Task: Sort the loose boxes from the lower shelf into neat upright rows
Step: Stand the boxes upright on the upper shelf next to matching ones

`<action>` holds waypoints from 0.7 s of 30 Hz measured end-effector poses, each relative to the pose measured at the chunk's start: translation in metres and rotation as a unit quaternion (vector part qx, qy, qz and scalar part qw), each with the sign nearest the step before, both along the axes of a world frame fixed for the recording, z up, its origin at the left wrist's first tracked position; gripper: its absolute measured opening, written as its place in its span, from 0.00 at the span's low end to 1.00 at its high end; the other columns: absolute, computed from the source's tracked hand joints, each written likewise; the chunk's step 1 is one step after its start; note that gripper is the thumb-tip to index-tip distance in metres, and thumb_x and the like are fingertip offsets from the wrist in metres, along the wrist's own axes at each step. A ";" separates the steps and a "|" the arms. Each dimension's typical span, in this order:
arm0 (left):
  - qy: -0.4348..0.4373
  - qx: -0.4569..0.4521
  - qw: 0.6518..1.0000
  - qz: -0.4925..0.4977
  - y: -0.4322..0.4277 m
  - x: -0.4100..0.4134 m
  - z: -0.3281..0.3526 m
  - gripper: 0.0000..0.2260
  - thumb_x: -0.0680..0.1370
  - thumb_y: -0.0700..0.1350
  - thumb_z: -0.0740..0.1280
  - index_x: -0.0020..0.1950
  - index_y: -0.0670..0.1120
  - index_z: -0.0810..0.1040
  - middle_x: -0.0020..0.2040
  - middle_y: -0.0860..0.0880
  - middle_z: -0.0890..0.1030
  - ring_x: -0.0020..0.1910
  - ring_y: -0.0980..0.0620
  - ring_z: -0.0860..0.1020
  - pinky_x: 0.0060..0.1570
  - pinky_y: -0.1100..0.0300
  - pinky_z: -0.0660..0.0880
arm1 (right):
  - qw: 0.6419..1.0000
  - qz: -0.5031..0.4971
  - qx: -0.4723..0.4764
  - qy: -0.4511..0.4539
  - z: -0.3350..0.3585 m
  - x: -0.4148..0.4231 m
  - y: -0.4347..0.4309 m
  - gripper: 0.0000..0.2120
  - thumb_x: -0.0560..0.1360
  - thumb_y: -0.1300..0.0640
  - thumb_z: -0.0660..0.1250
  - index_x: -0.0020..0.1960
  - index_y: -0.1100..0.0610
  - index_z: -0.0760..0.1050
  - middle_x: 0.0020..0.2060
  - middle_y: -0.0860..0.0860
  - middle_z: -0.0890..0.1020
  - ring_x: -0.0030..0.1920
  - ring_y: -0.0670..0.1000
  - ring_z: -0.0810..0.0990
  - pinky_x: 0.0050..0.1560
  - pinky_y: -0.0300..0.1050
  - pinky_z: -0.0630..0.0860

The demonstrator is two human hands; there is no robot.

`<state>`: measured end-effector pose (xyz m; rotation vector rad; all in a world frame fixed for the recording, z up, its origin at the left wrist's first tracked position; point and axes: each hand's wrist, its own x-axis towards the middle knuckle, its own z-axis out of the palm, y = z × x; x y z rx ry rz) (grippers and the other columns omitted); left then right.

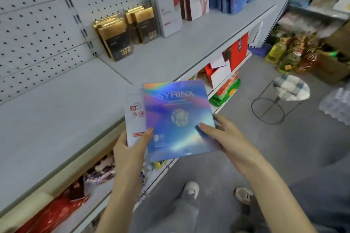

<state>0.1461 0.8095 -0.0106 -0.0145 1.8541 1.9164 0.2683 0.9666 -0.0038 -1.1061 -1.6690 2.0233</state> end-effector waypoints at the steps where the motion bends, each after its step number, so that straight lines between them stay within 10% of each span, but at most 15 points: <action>1: -0.001 0.000 1.000 -0.001 0.024 -0.007 -0.001 0.05 0.73 0.41 0.71 0.47 0.47 0.79 0.39 0.47 0.83 0.28 0.57 0.79 0.23 0.66 0.71 | 1.000 -0.013 0.006 -0.005 0.000 -0.008 0.022 0.14 0.73 0.56 0.71 0.57 0.53 0.76 0.51 0.50 0.85 0.50 0.51 0.84 0.52 0.47 0.79; 6: 0.010 0.009 1.000 -0.014 0.124 -0.029 0.008 0.10 0.70 0.44 0.75 0.49 0.48 0.79 0.46 0.43 0.84 0.40 0.48 0.82 0.42 0.49 0.80 | 0.998 -0.065 0.010 -0.013 0.016 -0.035 0.119 0.17 0.70 0.57 0.74 0.57 0.58 0.77 0.47 0.53 0.86 0.44 0.53 0.85 0.46 0.47 0.80; 10: 0.038 0.003 0.999 -0.016 0.190 -0.036 0.016 0.14 0.70 0.45 0.75 0.52 0.43 0.77 0.44 0.45 0.83 0.36 0.56 0.80 0.36 0.62 0.78 | 0.997 -0.065 -0.034 0.011 0.027 -0.038 0.190 0.19 0.68 0.58 0.75 0.57 0.60 0.76 0.48 0.55 0.86 0.44 0.55 0.86 0.39 0.44 0.80; 21: 0.013 0.014 0.994 0.110 0.344 -0.045 -0.001 0.05 0.74 0.46 0.70 0.50 0.52 0.79 0.47 0.49 0.84 0.48 0.45 0.83 0.52 0.44 0.79 | 1.000 -0.021 0.007 0.017 0.020 -0.078 0.396 0.14 0.72 0.61 0.72 0.56 0.59 0.76 0.49 0.57 0.85 0.46 0.59 0.84 0.53 0.57 0.79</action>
